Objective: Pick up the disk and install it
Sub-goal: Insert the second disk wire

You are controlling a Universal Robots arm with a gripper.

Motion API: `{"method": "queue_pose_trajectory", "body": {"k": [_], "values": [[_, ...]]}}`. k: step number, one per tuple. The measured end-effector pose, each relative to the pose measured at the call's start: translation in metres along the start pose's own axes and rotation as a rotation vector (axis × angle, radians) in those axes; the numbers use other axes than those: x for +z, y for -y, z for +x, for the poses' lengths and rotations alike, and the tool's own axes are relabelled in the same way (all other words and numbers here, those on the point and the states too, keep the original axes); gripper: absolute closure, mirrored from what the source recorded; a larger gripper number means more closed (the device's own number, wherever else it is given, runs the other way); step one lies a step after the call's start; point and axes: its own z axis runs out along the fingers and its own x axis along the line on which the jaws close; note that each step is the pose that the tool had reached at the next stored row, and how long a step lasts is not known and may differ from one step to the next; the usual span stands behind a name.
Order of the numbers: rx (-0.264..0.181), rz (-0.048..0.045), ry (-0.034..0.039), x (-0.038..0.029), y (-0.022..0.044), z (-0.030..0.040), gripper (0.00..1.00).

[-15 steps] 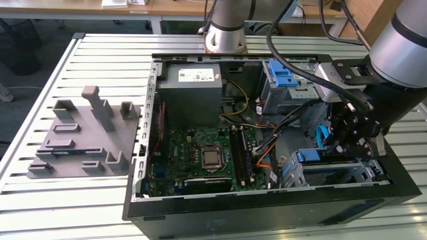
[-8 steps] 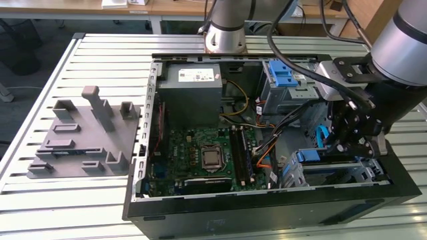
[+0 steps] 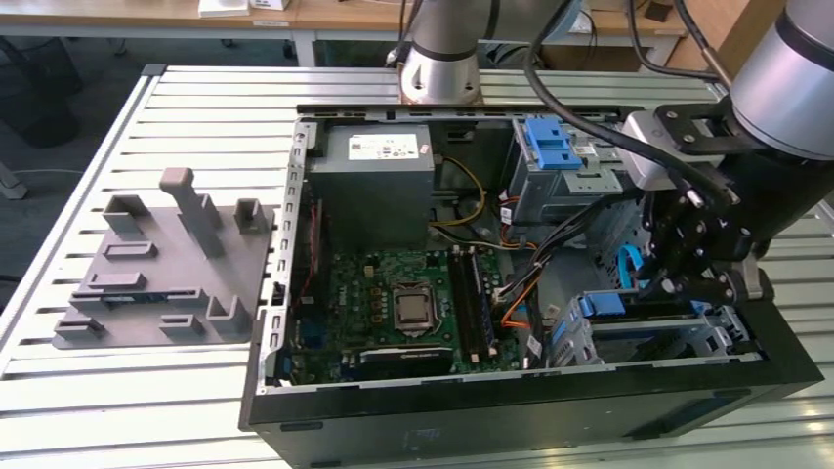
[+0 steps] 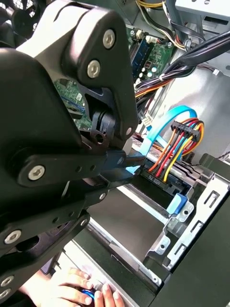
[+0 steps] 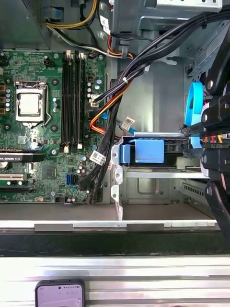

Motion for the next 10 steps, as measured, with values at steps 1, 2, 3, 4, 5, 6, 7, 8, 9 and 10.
{"method": "queue_pose_trajectory", "body": {"k": [1,2,3,4,5,6,7,8,9,10], "values": [[0.000,0.0000,0.0002,-0.0002,0.0000,0.0000,0.76],[0.000,0.0000,0.0002,-0.0003,0.0000,0.0000,0.77],[0.000,0.0000,0.0001,-0.0004,0.0000,-0.0001,0.83],[0.000,0.0000,-0.0001,-0.0005,0.0000,-0.0001,0.83],[0.000,0.0000,-0.0002,-0.0006,0.0001,0.0000,0.89],[0.000,0.0000,-0.0001,-0.0005,0.0000,0.0000,0.89],[0.000,0.0000,-0.0001,-0.0005,0.0000,0.0000,0.89],[0.000,0.0000,-0.0002,-0.0006,0.0000,0.0000,0.89],[0.000,0.0000,-0.0002,-0.0006,0.0000,0.0000,0.89],[0.000,0.0000,-0.0001,-0.0006,0.0000,0.0000,0.89]]}}
